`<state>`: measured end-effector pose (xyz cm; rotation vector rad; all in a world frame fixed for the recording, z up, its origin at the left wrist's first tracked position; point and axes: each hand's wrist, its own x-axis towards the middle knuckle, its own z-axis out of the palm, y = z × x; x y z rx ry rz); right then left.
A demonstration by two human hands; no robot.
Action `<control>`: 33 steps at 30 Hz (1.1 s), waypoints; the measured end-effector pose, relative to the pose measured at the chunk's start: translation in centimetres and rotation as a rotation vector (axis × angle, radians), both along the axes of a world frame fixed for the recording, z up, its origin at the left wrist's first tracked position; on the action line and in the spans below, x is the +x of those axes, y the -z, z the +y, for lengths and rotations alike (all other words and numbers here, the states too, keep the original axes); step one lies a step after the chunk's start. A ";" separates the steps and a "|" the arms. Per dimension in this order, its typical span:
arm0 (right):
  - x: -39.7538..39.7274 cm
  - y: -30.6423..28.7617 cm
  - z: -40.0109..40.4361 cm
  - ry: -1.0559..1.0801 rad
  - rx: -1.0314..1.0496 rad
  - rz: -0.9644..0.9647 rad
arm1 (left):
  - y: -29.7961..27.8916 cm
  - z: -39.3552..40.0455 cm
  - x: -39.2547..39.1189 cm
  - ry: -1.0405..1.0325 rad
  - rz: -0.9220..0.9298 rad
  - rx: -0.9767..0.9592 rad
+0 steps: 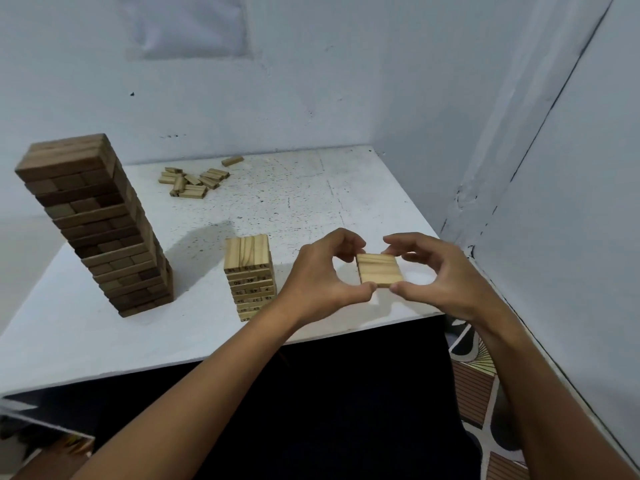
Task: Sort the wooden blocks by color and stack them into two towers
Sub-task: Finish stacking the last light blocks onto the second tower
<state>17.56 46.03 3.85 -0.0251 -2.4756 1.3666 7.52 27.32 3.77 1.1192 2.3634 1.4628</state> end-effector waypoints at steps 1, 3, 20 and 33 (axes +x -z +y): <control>-0.2 -0.6 -0.1 -0.010 -0.010 0.024 | -0.8 -0.2 0.1 -0.010 0.008 0.018; -0.8 -2.0 -0.6 -0.037 -0.033 0.077 | -2.3 -1.0 0.1 -0.034 0.034 0.065; -9.9 -4.0 -9.8 -0.250 -0.063 0.104 | -5.3 -11.9 -5.6 -0.174 0.046 0.061; -11.3 -2.9 -11.3 -0.273 -0.008 0.022 | -3.0 -13.8 -7.0 -0.159 -0.057 0.082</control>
